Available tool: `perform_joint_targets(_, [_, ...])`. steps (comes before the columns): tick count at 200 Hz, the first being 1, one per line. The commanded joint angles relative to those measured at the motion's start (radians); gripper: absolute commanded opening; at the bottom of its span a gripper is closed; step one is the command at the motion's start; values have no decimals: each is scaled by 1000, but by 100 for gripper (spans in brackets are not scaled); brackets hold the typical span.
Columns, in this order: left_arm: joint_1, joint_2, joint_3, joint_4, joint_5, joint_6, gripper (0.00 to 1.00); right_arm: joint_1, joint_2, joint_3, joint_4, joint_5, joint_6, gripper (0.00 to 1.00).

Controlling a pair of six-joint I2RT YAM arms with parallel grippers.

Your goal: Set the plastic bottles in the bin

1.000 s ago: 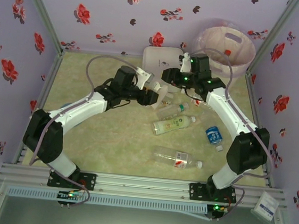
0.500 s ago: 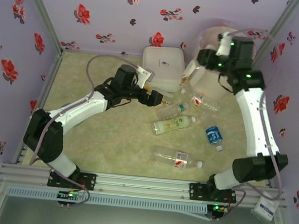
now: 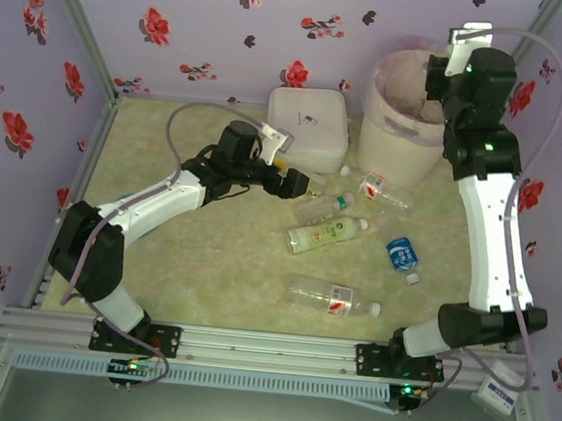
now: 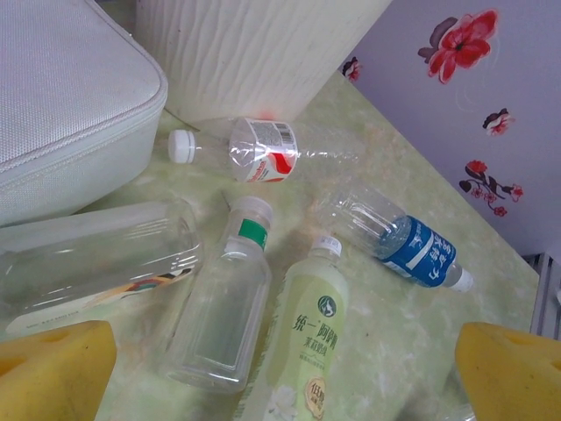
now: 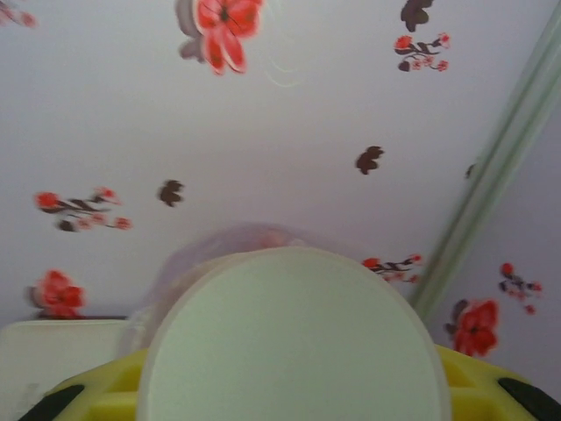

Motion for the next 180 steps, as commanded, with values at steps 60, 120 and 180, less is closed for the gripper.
perform_joint_targets(60, [-16,31,-93,144,19,-105,100,-25,179,-82,178,147,-276,0])
perform_joint_targets(120, [-26,61,-27,43,15,-40,100,-43,401,35,55,172,-161,10])
perform_joint_targets(180, [-119,98,71,-244,-201,166,100,-69,605,286,-174,168,-7,84])
